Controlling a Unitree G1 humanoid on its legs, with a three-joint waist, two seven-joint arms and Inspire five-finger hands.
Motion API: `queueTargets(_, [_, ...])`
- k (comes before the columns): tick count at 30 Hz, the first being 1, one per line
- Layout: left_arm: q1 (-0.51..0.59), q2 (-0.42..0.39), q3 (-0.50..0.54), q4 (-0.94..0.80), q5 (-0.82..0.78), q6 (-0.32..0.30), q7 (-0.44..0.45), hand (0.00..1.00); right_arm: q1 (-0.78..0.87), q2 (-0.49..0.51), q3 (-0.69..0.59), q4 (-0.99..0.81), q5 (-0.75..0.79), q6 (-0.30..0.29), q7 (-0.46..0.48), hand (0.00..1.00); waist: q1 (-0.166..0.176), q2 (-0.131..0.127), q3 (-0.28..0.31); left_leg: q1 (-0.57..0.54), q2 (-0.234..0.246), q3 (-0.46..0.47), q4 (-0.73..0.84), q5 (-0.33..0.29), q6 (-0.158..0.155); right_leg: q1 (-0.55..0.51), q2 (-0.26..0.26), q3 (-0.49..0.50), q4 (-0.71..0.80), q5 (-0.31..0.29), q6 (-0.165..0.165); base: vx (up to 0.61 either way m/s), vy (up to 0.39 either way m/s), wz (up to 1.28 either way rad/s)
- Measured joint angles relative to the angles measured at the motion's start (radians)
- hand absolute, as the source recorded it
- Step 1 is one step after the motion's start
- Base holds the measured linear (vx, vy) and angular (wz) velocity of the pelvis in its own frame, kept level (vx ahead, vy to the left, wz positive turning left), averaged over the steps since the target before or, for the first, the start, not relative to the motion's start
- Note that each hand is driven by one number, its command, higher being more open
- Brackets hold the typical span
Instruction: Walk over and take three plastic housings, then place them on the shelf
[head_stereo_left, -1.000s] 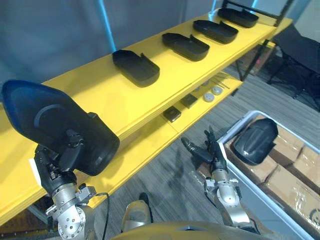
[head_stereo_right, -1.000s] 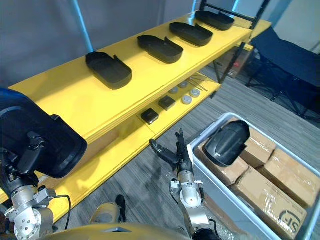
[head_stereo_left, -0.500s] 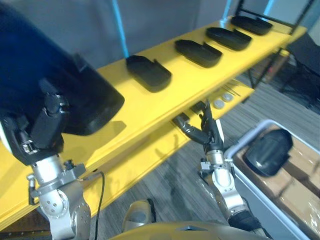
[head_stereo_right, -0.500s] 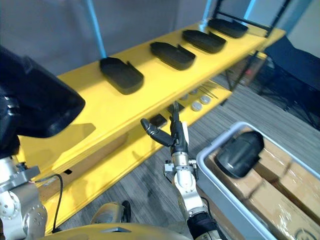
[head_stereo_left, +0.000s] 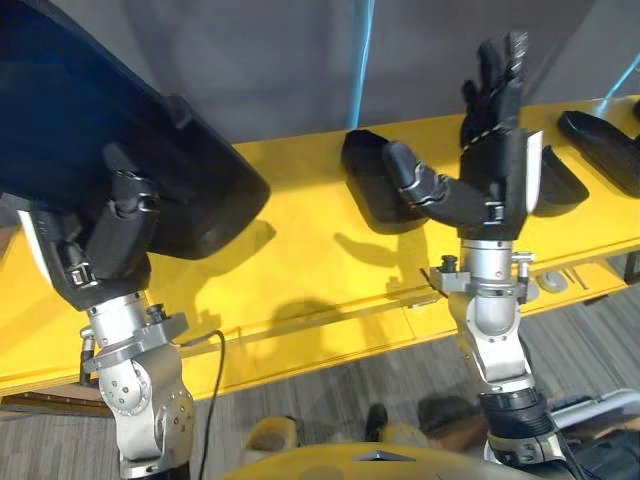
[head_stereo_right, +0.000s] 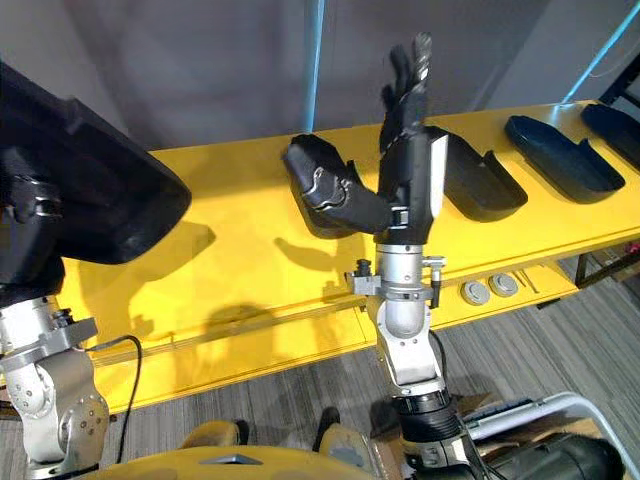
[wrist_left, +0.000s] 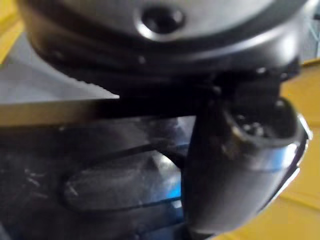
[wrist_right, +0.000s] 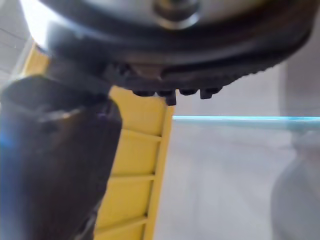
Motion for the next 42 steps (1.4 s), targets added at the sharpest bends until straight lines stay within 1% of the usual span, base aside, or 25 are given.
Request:
queueTargets(1, [0.002,-0.009,-0.025,0.0,0.0,0.002,-0.023,0.0,0.031,-0.001,-0.031,-0.051,-0.001,0.0,-0.001,1.0,-0.006,0.002,-0.002,0.005,0.033,0.109,-0.013,-0.003,0.006,0.029,0.004,-0.033,-0.026,-0.001,-0.002,0.13,-0.086,0.57])
queueTargets(2, [0.002,-0.013,-0.036,0.0,0.0,0.002,-0.038,0.0,0.052,0.0,-0.044,-0.077,-0.001,0.001,-0.002,1.0,-0.011,0.003,-0.004,0.008,0.053,0.175,-0.015,-0.012,0.02,0.042,0.004,-0.054,-0.039,-0.001,-0.002,0.11,-0.056,0.82])
queueTargets(3, [0.001,-0.013,-0.058,0.0,0.0,0.002,-0.065,0.0,0.094,0.003,-0.071,-0.125,-0.002,0.006,-0.006,1.0,-0.021,-0.001,-0.014,0.008,0.107,0.308,-0.011,-0.016,0.027,0.057,-0.001,-0.093,-0.056,-0.001,-0.002,0.1,-0.009,0.99])
queueTargets(4, [-0.003,-0.013,-0.086,-0.001,0.0,0.001,-0.081,0.0,0.134,0.002,-0.091,-0.16,-0.007,0.009,-0.014,1.0,-0.042,0.001,-0.024,0.009,0.16,0.441,0.0,-0.003,0.022,0.071,-0.01,-0.138,-0.072,-0.002,-0.002,0.1,0.018,1.01])
queueTargets(5, [-0.003,-0.015,-0.102,-0.001,0.0,0.001,-0.089,0.0,0.152,0.003,-0.101,-0.169,-0.013,0.01,-0.023,1.0,-0.051,0.006,-0.031,0.01,0.171,0.482,-0.002,0.016,-0.002,0.072,-0.014,-0.157,-0.073,-0.001,-0.001,0.09,0.091,0.78])
queueTargets(6, [-0.003,-0.012,-0.123,-0.001,0.0,0.001,-0.099,0.0,0.177,0.013,-0.115,-0.17,-0.038,0.016,-0.036,1.0,-0.053,0.007,-0.035,0.015,0.157,0.493,-0.015,0.037,-0.033,0.071,-0.027,-0.163,-0.074,0.001,0.003,0.06,0.137,0.33])
queueTargets(8, [-0.005,-0.011,-0.131,-0.001,0.006,0.001,-0.103,0.0,0.218,0.034,-0.125,-0.168,-0.07,0.029,-0.056,1.0,-0.053,0.004,-0.039,0.018,0.134,0.489,-0.025,0.038,-0.033,0.077,-0.041,-0.156,-0.09,0.007,0.012,0.04,0.133,0.09])
queueTargets(10, [-0.004,-0.005,-0.12,0.0,0.009,0.007,-0.081,0.0,0.274,0.078,-0.171,-0.16,-0.082,0.037,-0.073,1.0,-0.054,0.001,-0.041,0.034,0.114,0.497,-0.04,0.041,-0.028,0.091,-0.05,-0.152,-0.11,0.017,0.027,0.03,0.075,-0.02])
queueTargets(12, [-0.002,-0.002,-0.104,0.0,0.013,0.02,-0.062,0.0,0.314,0.116,-0.214,-0.157,-0.079,0.058,-0.084,1.0,-0.054,0.002,-0.041,0.059,0.11,0.509,-0.056,0.041,-0.028,0.103,-0.05,-0.142,-0.11,0.017,0.027,0.01,0.045,-0.16])
queueTargets(14, [0.009,0.0,-0.073,0.0,0.033,0.027,-0.023,0.0,0.417,0.173,-0.275,-0.151,-0.07,0.085,-0.097,1.0,-0.059,0.004,-0.05,0.091,0.108,0.539,-0.084,0.043,-0.031,0.106,-0.048,-0.118,-0.11,0.016,0.026,-0.01,0.016,-0.34])
queueTargets(15, [0.015,-0.001,-0.061,0.0,0.042,0.028,-0.014,0.0,0.448,0.187,-0.284,-0.147,-0.064,0.089,-0.1,1.0,-0.062,0.006,-0.054,0.099,0.106,0.546,-0.093,0.045,-0.033,0.104,-0.048,-0.11,-0.11,0.016,0.026,-0.01,0.014,-0.38])
queueTargets(16, [0.036,0.001,-0.039,0.0,0.059,0.033,-0.004,0.0,0.502,0.215,-0.292,-0.125,-0.059,0.102,-0.109,1.0,-0.08,0.011,-0.062,0.114,0.104,0.563,-0.109,0.049,-0.034,0.103,-0.049,-0.097,-0.11,0.015,0.025,-0.02,0.015,-0.31])
queueTargets(18, [0.057,0.008,-0.018,0.0,0.062,0.052,0.012,0.0,0.566,0.255,-0.299,-0.07,-0.063,0.117,-0.137,1.0,-0.097,0.02,-0.07,0.132,0.102,0.588,-0.126,0.051,-0.038,0.102,-0.046,-0.075,-0.11,0.014,0.025,-0.03,0.004,-0.38])
queueTargets(20, [0.07,0.012,0.003,0.0,0.083,0.07,0.017,0.0,0.624,0.292,-0.319,0.03,-0.082,0.122,-0.208,1.0,-0.114,0.031,-0.08,0.149,0.101,0.619,-0.142,0.052,-0.041,0.094,-0.043,-0.048,-0.108,0.014,0.026,-0.05,-0.007,-0.4])
queueTargets(21, [0.069,0.015,0.004,0.0,0.092,0.07,0.018,0.0,0.634,0.299,-0.327,0.053,-0.082,0.122,-0.233,1.0,-0.115,0.033,-0.082,0.149,0.101,0.623,-0.142,0.053,-0.041,0.09,-0.042,-0.044,-0.106,0.015,0.026,-0.05,-0.007,-0.22])
queueTargets(23, [0.069,0.051,0.009,0.0,0.094,0.08,0.018,0.0,0.648,0.316,-0.372,0.14,-0.083,0.122,-0.314,1.0,-0.124,0.04,-0.086,0.154,0.101,0.631,-0.145,0.055,-0.042,0.087,-0.042,-0.04,-0.103,0.016,0.027,-0.04,-0.008,-0.09])
queueTargets(26, [0.069,0.071,0.043,0.0,0.09,0.099,0.014,0.0,0.644,0.318,-0.423,0.243,-0.083,0.121,-0.367,1.0,-0.129,0.047,-0.093,0.17,0.099,0.644,-0.16,0.062,-0.045,0.09,-0.04,-0.028,-0.101,0.016,0.028,-0.04,-0.009,-0.11])
queueTargets(28, [0.069,0.071,0.057,0.004,0.088,0.108,0.016,0.0,0.642,0.318,-0.448,0.317,-0.079,0.12,-0.38,1.0,-0.129,0.049,-0.096,0.178,0.099,0.646,-0.164,0.063,-0.045,0.094,-0.038,-0.022,-0.101,0.016,0.028,-0.04,-0.007,-0.05])
queueTargets(32, [0.055,0.073,0.067,0.035,0.091,0.131,0.028,0.0,0.633,0.325,-0.48,0.486,-0.037,0.123,-0.356,1.0,-0.129,0.05,-0.1,0.181,0.095,0.641,-0.179,0.068,-0.047,0.096,-0.039,-0.028,-0.101,0.016,0.028,-0.05,-0.009,0.05])
queueTargets(34, [0.031,0.078,0.069,0.07,0.091,0.179,0.033,0.0,0.624,0.327,-0.488,0.577,-0.005,0.148,-0.318,1.0,-0.131,0.051,-0.101,0.182,0.087,0.626,-0.196,0.079,-0.046,0.099,-0.043,-0.042,-0.101,0.016,0.028,-0.05,-0.003,0.16])
queueTargets(35, [0.022,0.08,0.069,0.08,0.091,0.194,0.033,0.0,0.621,0.327,-0.488,0.591,0.009,0.16,-0.301,1.0,-0.132,0.051,-0.1,0.181,0.085,0.623,-0.201,0.082,-0.045,0.099,-0.045,-0.045,-0.101,0.016,0.028,-0.04,0.003,0.17])
queueTargets(37, [-0.006,0.102,0.068,0.126,0.092,0.243,0.034,0.0,0.593,0.322,-0.485,0.674,0.039,0.19,-0.233,1.0,-0.13,0.049,-0.099,0.181,0.081,0.618,-0.211,0.09,-0.044,0.099,-0.045,-0.047,-0.101,0.017,0.028,-0.03,0.0,0.09])
queueTargets(39, [-0.025,0.124,0.069,0.163,0.091,0.274,0.034,0.0,0.562,0.308,-0.474,0.748,0.062,0.213,-0.171,1.0,-0.129,0.048,-0.098,0.181,0.081,0.613,-0.213,0.093,-0.045,0.099,-0.045,-0.049,-0.101,0.017,0.028,-0.02,-0.011,0.04])
queueTargets(41, [-0.061,0.142,0.068,0.21,0.087,0.327,0.016,0.0,0.522,0.285,-0.452,0.842,0.12,0.255,-0.056,1.0,-0.126,0.05,-0.095,0.178,0.079,0.602,-0.217,0.097,-0.045,0.1,-0.045,-0.054,-0.101,0.017,0.028,-0.02,-0.015,0.07])
queueTargets(42, [-0.067,0.149,0.066,0.217,0.088,0.338,0.007,0.0,0.511,0.279,-0.444,0.867,0.126,0.268,-0.028,1.0,-0.125,0.05,-0.093,0.178,0.079,0.601,-0.219,0.098,-0.045,0.1,-0.045,-0.056,-0.102,0.017,0.028,-0.01,-0.014,0.09])
